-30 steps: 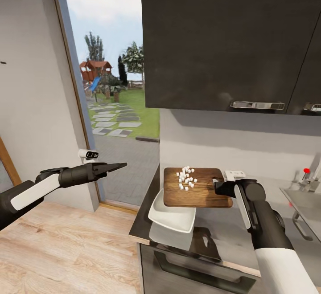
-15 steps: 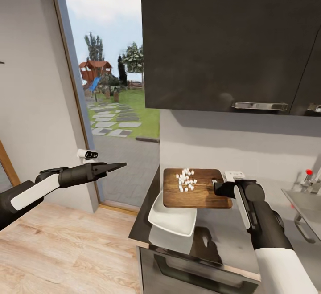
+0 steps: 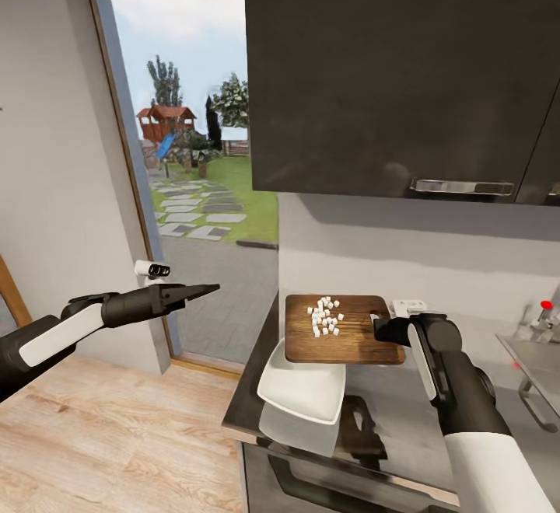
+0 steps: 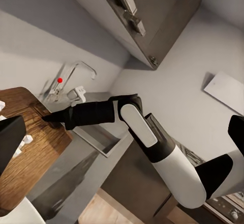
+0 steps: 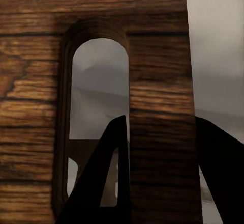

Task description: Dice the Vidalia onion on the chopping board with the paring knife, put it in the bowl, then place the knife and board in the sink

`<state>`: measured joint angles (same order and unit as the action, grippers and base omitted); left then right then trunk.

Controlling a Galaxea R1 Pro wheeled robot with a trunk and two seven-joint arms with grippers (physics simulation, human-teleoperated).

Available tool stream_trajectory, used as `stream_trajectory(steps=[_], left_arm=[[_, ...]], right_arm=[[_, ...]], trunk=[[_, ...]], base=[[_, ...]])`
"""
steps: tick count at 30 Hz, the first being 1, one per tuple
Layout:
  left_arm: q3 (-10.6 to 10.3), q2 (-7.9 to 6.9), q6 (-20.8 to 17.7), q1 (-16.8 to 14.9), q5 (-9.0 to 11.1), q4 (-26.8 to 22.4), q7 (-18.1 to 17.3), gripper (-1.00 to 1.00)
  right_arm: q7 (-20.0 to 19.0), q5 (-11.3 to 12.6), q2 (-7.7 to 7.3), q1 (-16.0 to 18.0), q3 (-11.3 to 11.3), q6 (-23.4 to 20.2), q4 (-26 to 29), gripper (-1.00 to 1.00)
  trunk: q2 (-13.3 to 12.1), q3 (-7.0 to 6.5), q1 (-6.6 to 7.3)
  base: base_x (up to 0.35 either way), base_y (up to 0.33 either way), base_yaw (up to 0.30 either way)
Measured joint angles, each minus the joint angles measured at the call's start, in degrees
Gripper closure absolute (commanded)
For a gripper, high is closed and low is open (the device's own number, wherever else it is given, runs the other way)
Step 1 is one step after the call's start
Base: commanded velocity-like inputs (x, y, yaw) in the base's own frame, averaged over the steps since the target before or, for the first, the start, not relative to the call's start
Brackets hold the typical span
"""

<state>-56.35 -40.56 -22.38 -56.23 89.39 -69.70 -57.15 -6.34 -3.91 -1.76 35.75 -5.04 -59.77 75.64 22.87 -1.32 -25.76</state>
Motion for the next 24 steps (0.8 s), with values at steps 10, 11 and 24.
stream_trajectory(steps=[10, 11, 24], left_arm=[[-0.01, -0.02, 0.36, -0.01, 0.17, 0.32, -0.06, -1.00], [-0.01, -0.01, 0.42, -0.01, 0.36, 0.48, -0.06, -1.00], [0.00, 0.00, 0.00, 0.00, 0.88, 0.79, -0.07, -1.00]], right_arm=[[0.15, 0.08, 0.08, -0.05, 0.04, 0.01, -0.08, 1.00], [0.16, 0.12, 0.08, -0.05, 0.06, 0.01, -0.09, 1.00], [0.16, 0.22, 0.09, -0.03, 0.06, 0.00, -1.66, 1.00]], trunk=[[0.01, 0.00, 0.03], [0.01, 0.00, 0.02], [0.00, 0.00, 0.00]], base=[[0.094, 0.053, 0.000], [0.190, 0.086, 0.000], [0.026, 0.012, 0.000]])
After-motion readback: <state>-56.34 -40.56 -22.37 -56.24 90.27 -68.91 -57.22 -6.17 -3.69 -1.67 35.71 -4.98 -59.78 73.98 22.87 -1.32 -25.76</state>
